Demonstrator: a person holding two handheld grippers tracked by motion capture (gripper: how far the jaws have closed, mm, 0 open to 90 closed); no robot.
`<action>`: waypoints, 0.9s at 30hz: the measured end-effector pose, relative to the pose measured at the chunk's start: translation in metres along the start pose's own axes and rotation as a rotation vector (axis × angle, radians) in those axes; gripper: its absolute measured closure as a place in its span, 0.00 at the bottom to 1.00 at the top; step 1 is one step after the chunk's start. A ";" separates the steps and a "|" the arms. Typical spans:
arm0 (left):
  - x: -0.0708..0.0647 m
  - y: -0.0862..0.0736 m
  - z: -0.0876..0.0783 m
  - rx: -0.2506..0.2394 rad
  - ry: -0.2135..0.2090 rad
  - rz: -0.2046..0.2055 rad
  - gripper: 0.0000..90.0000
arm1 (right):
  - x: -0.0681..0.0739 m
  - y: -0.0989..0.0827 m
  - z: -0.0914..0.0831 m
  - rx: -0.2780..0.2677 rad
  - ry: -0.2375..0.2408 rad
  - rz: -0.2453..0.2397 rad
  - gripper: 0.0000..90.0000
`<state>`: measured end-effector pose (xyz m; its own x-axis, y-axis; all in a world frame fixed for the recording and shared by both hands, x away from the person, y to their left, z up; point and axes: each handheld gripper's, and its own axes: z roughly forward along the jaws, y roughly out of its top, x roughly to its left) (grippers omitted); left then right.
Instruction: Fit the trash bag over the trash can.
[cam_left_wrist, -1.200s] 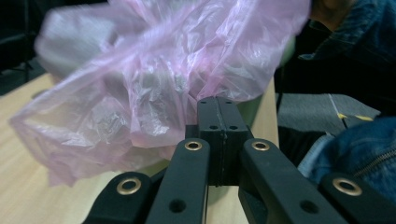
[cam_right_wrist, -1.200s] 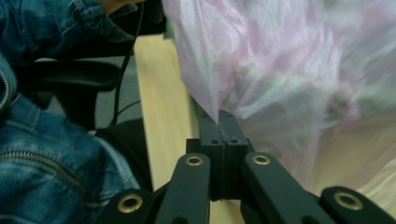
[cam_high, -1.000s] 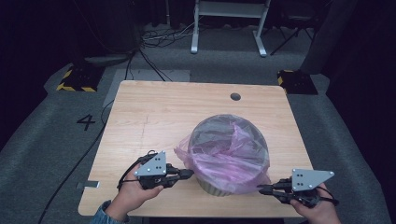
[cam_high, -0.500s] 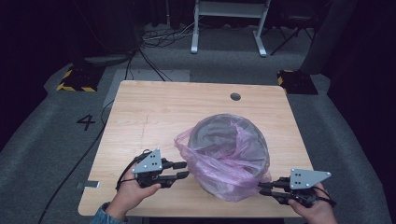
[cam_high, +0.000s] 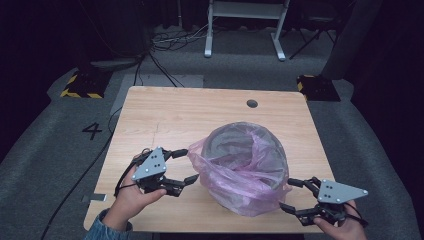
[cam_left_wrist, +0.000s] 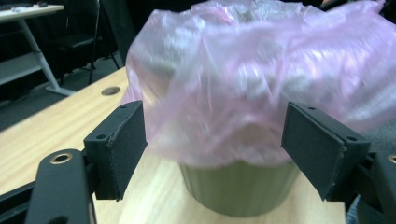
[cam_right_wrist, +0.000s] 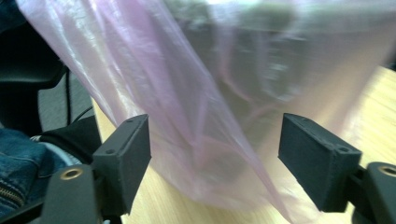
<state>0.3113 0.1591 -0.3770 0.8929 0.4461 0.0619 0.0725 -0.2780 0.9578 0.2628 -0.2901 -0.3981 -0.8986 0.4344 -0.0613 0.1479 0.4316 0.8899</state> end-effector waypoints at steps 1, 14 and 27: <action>0.002 0.002 0.003 -0.002 -0.004 0.007 0.24 | 0.001 0.001 0.003 0.003 0.013 -0.009 0.37; -0.002 0.011 0.014 0.041 -0.134 0.075 0.80 | 0.008 0.021 0.007 0.042 0.107 -0.089 0.96; -0.018 -0.038 0.020 0.131 -0.280 0.062 1.00 | 0.007 -0.005 0.007 0.078 0.175 -0.047 1.00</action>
<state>0.3011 0.1443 -0.4197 0.9837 0.1786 0.0216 0.0549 -0.4123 0.9094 0.2589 -0.2837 -0.4057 -0.9623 0.2714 -0.0167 0.1295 0.5115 0.8495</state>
